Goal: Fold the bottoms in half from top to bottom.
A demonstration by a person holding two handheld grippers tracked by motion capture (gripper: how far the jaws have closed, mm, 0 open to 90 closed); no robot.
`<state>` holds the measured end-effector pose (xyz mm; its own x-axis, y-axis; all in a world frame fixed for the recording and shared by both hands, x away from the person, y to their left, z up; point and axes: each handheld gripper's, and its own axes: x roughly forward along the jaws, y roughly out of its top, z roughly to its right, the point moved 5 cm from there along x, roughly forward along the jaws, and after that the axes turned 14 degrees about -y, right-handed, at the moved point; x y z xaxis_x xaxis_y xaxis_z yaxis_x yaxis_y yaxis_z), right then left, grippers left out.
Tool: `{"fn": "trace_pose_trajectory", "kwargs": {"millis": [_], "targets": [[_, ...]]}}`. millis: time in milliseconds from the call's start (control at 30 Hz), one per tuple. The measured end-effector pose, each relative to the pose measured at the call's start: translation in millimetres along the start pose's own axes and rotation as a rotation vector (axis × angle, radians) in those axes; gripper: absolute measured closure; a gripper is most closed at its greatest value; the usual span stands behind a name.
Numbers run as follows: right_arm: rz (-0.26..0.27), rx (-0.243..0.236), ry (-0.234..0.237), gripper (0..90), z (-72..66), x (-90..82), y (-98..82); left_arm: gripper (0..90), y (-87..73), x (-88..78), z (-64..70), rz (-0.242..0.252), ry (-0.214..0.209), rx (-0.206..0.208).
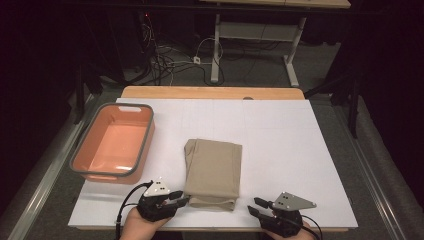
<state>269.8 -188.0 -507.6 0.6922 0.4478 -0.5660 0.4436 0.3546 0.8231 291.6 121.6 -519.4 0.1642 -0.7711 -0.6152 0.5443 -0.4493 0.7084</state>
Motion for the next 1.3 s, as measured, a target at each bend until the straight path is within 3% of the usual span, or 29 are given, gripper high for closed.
{"fn": "trace_pose_trajectory", "kwargs": {"millis": [133,233,533,767,933,967,1100,1200,1300], "targets": [[-0.002,-0.012,-0.015,57.7,2.0,0.4,-5.1,73.6,0.6,3.6,0.2,-0.006,0.05,-0.012],[0.009,-0.006,-0.018,52.9,4.2,0.5,-4.1,84.0,0.6,4.1,0.8,-0.015,0.057,0.005],[0.048,0.004,-0.068,28.3,14.3,1.3,0.4,85.7,-8.8,-12.6,3.1,-0.007,0.051,0.024],[0.091,0.021,-0.075,19.1,18.5,-2.1,7.4,85.6,-21.0,-27.6,-9.0,-0.019,0.073,0.003],[0.098,0.024,-0.069,14.4,20.1,-1.7,10.3,84.3,-22.1,-28.4,-8.3,0.019,0.075,-0.007],[0.1,0.027,-0.07,13.2,20.4,-1.5,11.2,82.7,-22.5,-28.4,-8.4,0.026,0.077,-0.007],[0.116,0.032,-0.083,9.2,22.6,0.8,16.6,54.1,-24.6,-37.6,-8.8,0.099,0.093,0.0],[0.123,0.031,-0.101,5.2,26.6,3.8,20.0,41.1,-24.8,-46.1,-9.0,0.149,0.097,0.012],[0.134,0.033,-0.127,0.3,30.9,5.0,24.4,26.0,-25.1,-45.8,-9.4,0.138,0.084,0.027]]}}
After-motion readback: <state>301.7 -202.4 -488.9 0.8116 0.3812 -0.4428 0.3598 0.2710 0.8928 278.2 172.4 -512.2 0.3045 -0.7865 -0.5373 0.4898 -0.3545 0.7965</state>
